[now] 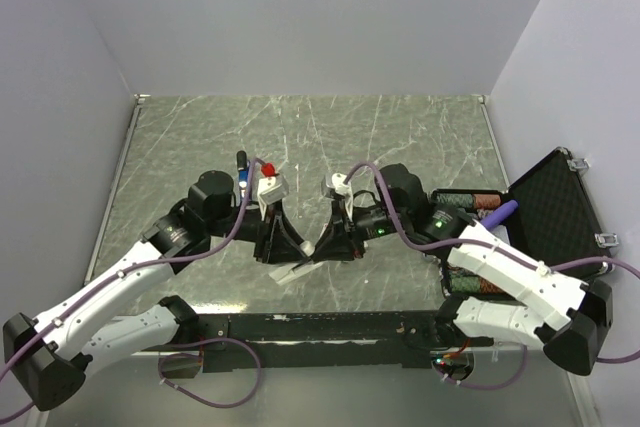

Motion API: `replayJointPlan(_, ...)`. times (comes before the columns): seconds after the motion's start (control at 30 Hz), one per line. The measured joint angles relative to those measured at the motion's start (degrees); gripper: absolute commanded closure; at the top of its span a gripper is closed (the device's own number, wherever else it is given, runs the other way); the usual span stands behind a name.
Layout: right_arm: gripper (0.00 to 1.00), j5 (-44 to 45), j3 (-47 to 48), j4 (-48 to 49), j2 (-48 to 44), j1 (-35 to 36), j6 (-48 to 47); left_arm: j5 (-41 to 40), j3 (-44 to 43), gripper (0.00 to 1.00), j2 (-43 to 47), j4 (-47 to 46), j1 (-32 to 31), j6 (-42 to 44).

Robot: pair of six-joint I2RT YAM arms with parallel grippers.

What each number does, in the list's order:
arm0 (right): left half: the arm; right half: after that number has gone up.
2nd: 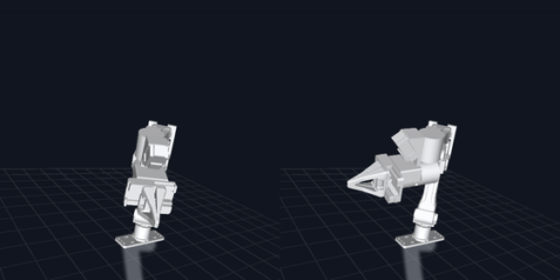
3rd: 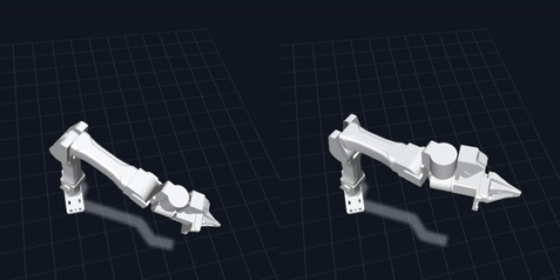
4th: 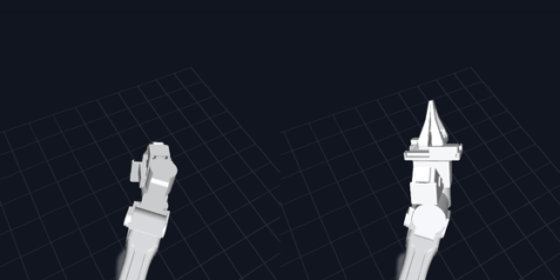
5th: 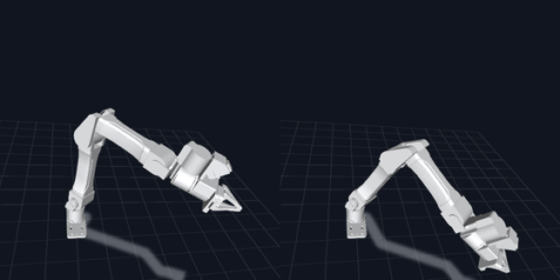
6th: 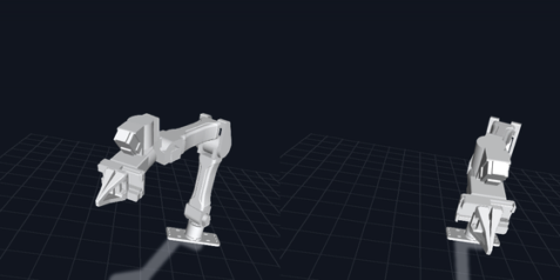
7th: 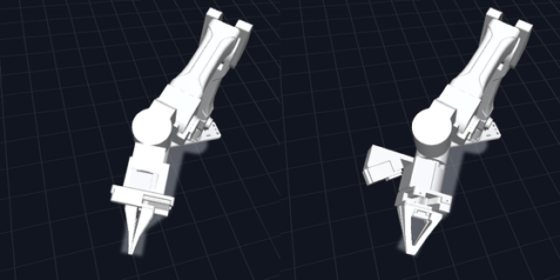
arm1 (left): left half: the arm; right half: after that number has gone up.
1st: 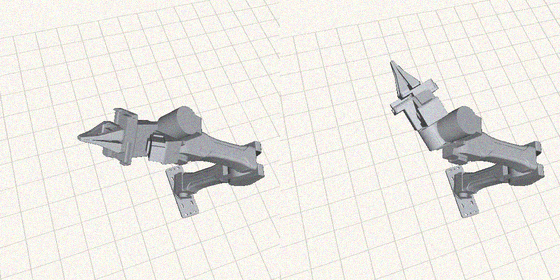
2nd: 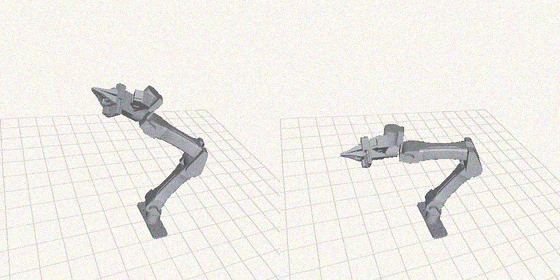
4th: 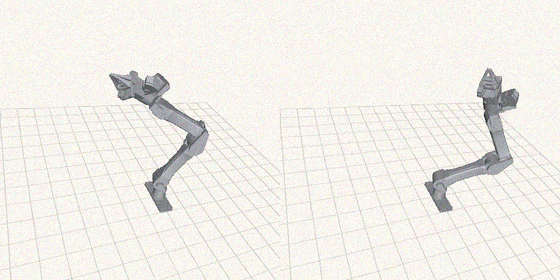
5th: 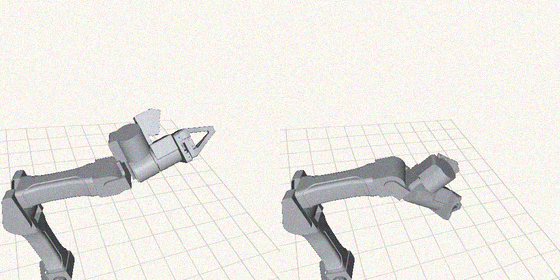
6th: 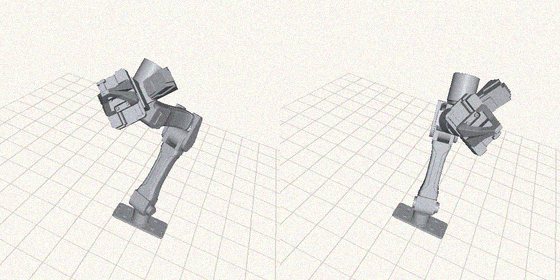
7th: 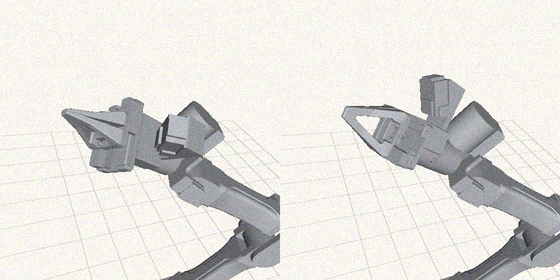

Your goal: Unload the staples from the stapler

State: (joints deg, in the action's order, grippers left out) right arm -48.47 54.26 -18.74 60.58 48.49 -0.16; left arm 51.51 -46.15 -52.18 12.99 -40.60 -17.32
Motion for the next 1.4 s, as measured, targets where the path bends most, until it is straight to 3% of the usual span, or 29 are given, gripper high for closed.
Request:
replayJointPlan(0.43, 0.91, 0.2, -7.3, 12.6, -3.9, -0.4, 7.5, -5.5, 2.4, 0.99, 4.0, -6.8, -0.3, -6.5)
replayJointPlan(0.77, 0.92, -3.0, -11.1, 10.2, -2.0, 0.5, 10.9, -13.5, 2.6, 0.99, 6.6, -19.8, 0.2, -9.4)
replayJointPlan(1.1, 0.89, -0.6, -9.0, 6.9, -2.3, 0.7, 9.8, -15.3, 2.6, 0.99, 6.2, -19.6, 0.2, -8.9)
replayJointPlan(1.27, 0.89, 4.6, -7.1, 2.4, -4.2, 0.7, 8.1, -19.2, 2.6, 0.99, 6.2, -17.1, 0.2, -7.6)
replayJointPlan(1.4, 0.94, 10.8, -5.4, 0.7, -5.8, 0.7, 7.8, -24.6, 2.6, 0.99, 5.9, -14.6, 0.2, -7.4)
